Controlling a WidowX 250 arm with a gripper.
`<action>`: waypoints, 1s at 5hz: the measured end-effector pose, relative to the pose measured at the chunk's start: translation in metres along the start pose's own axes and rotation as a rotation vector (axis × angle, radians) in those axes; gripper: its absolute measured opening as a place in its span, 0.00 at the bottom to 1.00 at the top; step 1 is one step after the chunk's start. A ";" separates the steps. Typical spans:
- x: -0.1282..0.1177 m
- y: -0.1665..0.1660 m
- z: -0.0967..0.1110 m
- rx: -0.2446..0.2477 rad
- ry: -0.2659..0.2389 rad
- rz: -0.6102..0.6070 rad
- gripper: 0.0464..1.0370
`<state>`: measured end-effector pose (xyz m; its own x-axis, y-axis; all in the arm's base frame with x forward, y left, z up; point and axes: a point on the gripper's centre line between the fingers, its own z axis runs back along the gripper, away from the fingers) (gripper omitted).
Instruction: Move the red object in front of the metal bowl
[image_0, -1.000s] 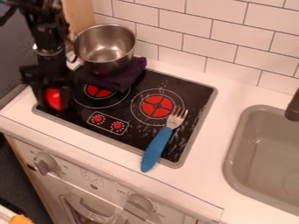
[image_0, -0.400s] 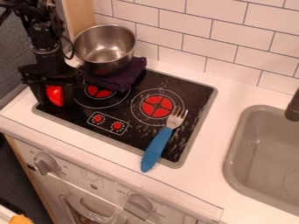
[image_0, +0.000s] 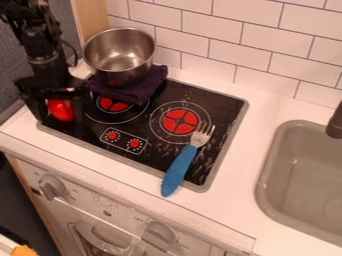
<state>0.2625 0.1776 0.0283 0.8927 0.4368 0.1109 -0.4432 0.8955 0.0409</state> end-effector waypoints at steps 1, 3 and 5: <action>0.000 -0.001 0.012 -0.018 -0.013 -0.060 0.96; 0.000 -0.006 0.022 -0.056 -0.007 -0.209 0.96; 0.003 -0.007 0.037 -0.046 -0.040 -0.282 0.96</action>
<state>0.2648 0.1692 0.0653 0.9759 0.1672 0.1405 -0.1730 0.9845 0.0303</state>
